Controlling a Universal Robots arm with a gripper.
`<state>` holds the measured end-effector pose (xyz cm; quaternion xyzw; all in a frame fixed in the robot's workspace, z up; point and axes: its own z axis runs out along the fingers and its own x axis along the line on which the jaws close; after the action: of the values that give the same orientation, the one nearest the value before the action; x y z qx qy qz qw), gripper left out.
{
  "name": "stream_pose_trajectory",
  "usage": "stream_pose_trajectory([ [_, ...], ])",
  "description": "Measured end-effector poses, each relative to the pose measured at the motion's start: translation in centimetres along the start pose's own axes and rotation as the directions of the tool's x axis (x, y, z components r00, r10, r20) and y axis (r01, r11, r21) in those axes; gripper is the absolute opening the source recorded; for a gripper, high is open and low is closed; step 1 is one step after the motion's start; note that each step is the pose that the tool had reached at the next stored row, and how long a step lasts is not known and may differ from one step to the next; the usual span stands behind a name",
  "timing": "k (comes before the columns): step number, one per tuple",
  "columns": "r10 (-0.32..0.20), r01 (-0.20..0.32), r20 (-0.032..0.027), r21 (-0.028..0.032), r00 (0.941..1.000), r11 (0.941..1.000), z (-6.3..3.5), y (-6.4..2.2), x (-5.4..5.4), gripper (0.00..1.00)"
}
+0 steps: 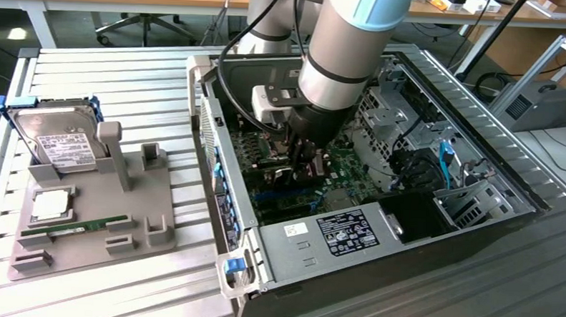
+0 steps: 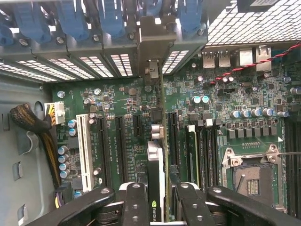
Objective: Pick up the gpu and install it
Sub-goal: 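Insert the gpu into the slot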
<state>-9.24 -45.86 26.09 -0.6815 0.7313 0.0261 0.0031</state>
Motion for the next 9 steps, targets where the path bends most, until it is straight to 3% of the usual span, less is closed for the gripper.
stream_pose_trajectory([
  [6,0.0,0.0,0.0005,-0.0001,1.0,1.0,0.18,0.0,0.01,0.27],
  [9,0.0,0.0,0.0055,-0.0004,1.0,1.0,0.19,0.0,0.01,0.27],
])
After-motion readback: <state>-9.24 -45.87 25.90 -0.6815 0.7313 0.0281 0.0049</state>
